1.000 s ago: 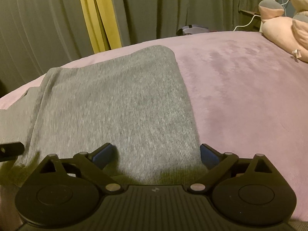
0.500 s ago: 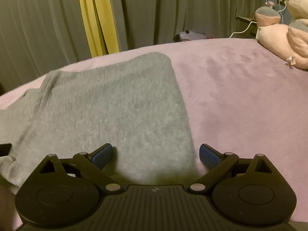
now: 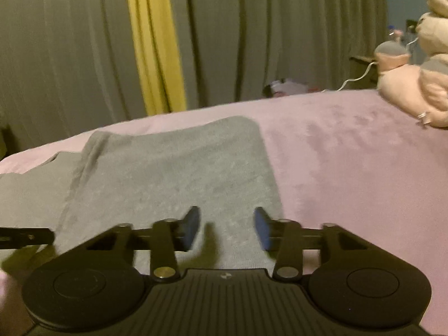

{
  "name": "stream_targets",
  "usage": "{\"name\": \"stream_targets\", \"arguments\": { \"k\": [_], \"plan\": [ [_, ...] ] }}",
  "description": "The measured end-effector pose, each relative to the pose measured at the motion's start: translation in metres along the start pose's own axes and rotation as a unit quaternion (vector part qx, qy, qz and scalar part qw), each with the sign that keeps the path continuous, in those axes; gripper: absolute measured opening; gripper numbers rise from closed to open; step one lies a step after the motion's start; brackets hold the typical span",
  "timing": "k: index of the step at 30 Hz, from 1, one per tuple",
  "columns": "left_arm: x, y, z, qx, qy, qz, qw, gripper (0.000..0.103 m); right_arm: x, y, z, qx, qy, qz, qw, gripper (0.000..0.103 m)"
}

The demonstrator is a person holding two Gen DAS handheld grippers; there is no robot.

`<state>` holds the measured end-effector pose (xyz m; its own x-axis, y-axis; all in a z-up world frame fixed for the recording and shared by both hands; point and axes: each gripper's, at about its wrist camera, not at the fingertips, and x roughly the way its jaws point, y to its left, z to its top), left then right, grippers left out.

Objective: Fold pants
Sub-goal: 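Pinch the center crease again with the left gripper, smooth it, release, then grasp the ribbed leg cuffs with the left gripper and lift them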

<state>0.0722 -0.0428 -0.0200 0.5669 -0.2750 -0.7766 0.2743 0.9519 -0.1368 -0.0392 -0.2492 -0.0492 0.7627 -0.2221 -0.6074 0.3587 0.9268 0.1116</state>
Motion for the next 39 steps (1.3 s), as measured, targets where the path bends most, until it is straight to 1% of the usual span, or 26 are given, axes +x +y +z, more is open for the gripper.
{"name": "stream_targets", "arguments": {
  "k": [2,3,4,7,9,11,15,17,20,21,22,23,24,25,26,27,28,29,30,31,32,33,36,39],
  "plan": [
    [0.003,0.001,0.000,-0.006,0.002,0.003,1.0000,0.046,0.011,0.003,0.000,-0.012,0.033,0.008,0.999,0.037],
    [0.004,0.002,0.001,-0.008,0.000,0.005,1.0000,0.049,0.017,0.006,-0.001,-0.025,0.046,0.003,0.999,0.037],
    [0.004,0.003,0.000,-0.009,0.000,0.008,0.9999,0.052,0.020,0.010,-0.002,-0.038,0.047,-0.003,0.998,0.037],
    [0.002,0.008,-0.002,-0.011,-0.001,0.020,0.9997,0.059,0.027,0.021,-0.002,-0.072,0.033,-0.013,0.997,0.037],
    [0.002,0.009,-0.001,-0.014,-0.003,0.031,0.9994,0.061,0.032,0.026,-0.001,-0.090,0.019,-0.020,0.996,0.037],
    [0.000,0.012,-0.002,-0.017,-0.003,0.041,0.9990,0.066,0.038,0.032,0.001,-0.106,0.009,-0.029,0.994,0.038],
    [-0.001,0.018,0.002,-0.032,-0.007,0.047,0.9984,0.073,0.050,0.039,0.005,-0.121,-0.004,-0.036,0.992,0.038],
    [-0.005,0.025,0.005,-0.047,-0.016,0.061,0.9969,0.078,0.054,0.038,0.007,-0.115,-0.006,-0.032,0.993,0.038],
    [-0.012,0.046,0.012,-0.102,-0.028,0.073,0.9917,0.085,0.055,0.034,0.005,-0.107,-0.011,-0.024,0.994,0.039],
    [-0.014,0.055,0.015,-0.124,-0.032,0.074,0.9890,0.088,0.054,0.033,0.003,-0.111,-0.015,-0.022,0.993,0.039],
    [-0.017,0.065,0.018,-0.149,-0.036,0.075,0.9854,0.088,0.054,0.034,0.002,-0.118,-0.019,-0.022,0.993,0.042],
    [-0.022,0.075,0.021,-0.172,-0.040,0.078,0.9812,0.088,0.054,0.034,0.000,-0.127,-0.025,-0.027,0.991,0.049],
    [-0.026,0.084,0.025,-0.188,-0.047,0.080,0.9777,0.088,0.053,0.034,-0.003,-0.133,-0.031,-0.033,0.990,0.053],
    [-0.032,0.095,0.028,-0.202,-0.054,0.078,0.9748,0.088,0.051,0.032,-0.004,-0.136,-0.036,-0.040,0.989,0.062],
    [-0.040,0.104,0.033,-0.213,-0.063,0.070,0.9724,0.088,0.051,0.030,-0.005,-0.132,-0.038,-0.042,0.990,0.066],
    [-0.050,0.116,0.036,-0.223,-0.078,0.060,0.9698,0.088,0.051,0.028,-0.005,-0.124,-0.037,-0.040,0.991,0.067],
    [-0.060,0.128,0.038,-0.233,-0.092,0.054,0.9665,0.088,0.052,0.025,-0.004,-0.116,-0.037,-0.035,0.992,0.071],
    [-0.069,0.139,0.039,-0.246,-0.107,0.048,0.9622,0.090,0.051,0.024,-0.004,-0.112,-0.038,-0.031,0.992,0.079],
    [-0.079,0.155,0.038,-0.262,-0.122,0.041,0.9564,0.095,0.052,0.025,-0.006,-0.113,-0.039,-0.029,0.992,0.083],
    [-0.088,0.172,0.036,-0.281,-0.134,0.037,0.9497,0.096,0.053,0.025,-0.007,-0.116,-0.039,-0.029,0.992,0.086],
    [-0.095,0.189,0.033,-0.297,-0.143,0.034,0.9435,0.096,0.053,0.026,-0.007,-0.119,-0.041,-0.032,0.992,0.088],
    [-0.101,0.207,0.029,-0.312,-0.150,0.040,0.9374,0.096,0.054,0.027,-0.007,-0.120,-0.042,-0.034,0.991,0.090],
    [-0.112,0.254,0.014,-0.349,-0.158,0.076,0.9207,0.096,0.056,0.028,-0.006,-0.117,-0.041,-0.036,0.992,0.093],
    [-0.109,0.295,-0.007,-0.385,-0.147,0.085,0.9075,0.096,0.057,0.029,-0.007,-0.118,-0.041,-0.038,0.991,0.095]
  ]
}}
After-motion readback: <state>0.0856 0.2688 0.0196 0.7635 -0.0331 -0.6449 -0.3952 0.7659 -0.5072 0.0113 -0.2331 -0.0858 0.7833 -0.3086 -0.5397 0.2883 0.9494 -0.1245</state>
